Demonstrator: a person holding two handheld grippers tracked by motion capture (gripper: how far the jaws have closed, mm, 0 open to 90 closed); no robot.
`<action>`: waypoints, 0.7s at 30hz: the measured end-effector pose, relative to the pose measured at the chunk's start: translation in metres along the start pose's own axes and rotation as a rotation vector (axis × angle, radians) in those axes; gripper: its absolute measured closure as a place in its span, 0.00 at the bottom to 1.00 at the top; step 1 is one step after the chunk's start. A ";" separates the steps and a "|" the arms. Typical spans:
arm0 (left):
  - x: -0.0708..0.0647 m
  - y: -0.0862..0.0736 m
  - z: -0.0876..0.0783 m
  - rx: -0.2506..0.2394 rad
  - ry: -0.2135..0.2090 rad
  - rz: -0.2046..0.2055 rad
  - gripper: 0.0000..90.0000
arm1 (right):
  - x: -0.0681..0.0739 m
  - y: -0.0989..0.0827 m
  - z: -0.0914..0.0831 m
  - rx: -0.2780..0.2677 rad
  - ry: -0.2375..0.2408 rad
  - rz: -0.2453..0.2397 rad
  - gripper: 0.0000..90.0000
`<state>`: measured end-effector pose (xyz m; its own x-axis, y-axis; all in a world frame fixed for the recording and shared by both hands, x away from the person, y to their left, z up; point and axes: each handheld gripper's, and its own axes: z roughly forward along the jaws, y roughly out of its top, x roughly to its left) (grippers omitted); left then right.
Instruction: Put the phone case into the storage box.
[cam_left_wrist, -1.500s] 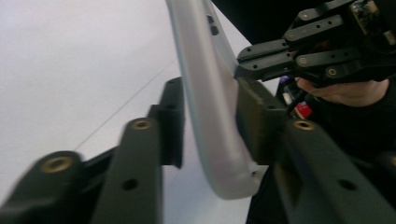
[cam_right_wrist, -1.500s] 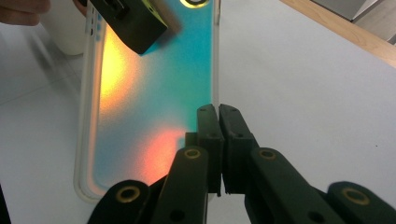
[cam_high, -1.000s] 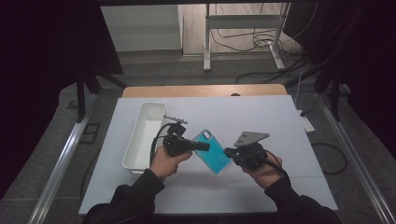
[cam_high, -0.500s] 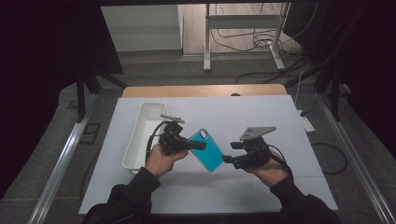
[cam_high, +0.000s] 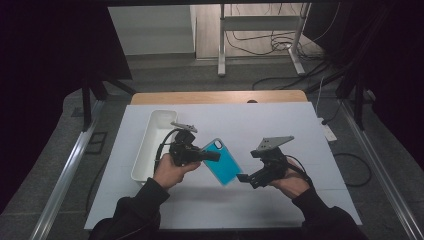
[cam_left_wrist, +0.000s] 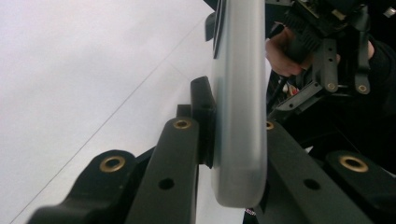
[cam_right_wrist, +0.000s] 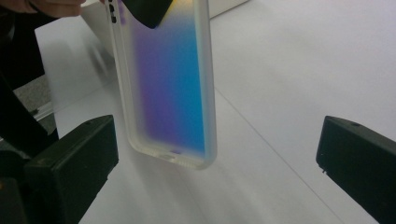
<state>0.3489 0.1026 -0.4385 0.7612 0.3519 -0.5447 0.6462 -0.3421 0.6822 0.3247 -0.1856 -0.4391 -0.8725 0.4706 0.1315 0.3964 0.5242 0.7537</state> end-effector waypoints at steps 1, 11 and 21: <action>-0.001 0.000 0.000 0.002 -0.003 0.005 0.95 | 0.001 0.000 0.001 0.003 0.005 -0.001 0.00; -0.009 0.003 0.005 0.018 -0.025 0.057 0.95 | 0.006 0.002 0.009 0.063 0.105 0.048 0.00; -0.016 0.005 0.011 0.030 -0.051 0.087 0.95 | 0.013 0.003 0.016 0.108 0.105 0.050 0.06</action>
<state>0.3408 0.0854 -0.4314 0.8159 0.2752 -0.5084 0.5781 -0.3956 0.7136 0.3189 -0.1661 -0.4453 -0.8736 0.4243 0.2382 0.4638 0.5778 0.6716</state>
